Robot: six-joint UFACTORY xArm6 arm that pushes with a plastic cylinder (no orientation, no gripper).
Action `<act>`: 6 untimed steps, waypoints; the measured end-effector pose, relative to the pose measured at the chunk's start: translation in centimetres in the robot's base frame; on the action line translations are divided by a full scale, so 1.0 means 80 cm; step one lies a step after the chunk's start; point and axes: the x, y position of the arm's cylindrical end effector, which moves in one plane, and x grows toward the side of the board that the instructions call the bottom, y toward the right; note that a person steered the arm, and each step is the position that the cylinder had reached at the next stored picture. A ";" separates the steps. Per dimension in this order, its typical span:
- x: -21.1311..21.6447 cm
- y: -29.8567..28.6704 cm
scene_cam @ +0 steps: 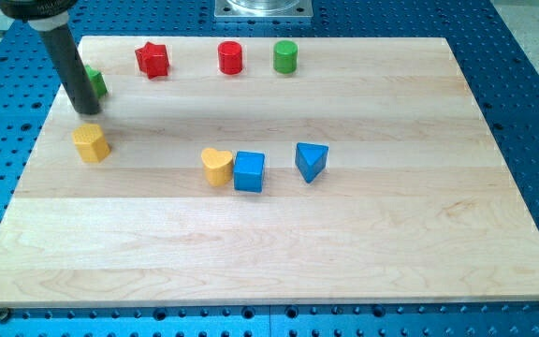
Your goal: Move the green star to the left of the red star
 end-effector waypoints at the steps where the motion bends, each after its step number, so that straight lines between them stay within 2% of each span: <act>1: -0.046 0.018; 2: -0.027 0.023; 3: 0.021 -0.014; 4: -0.056 -0.026; 5: -0.064 -0.006; 6: 0.002 -0.019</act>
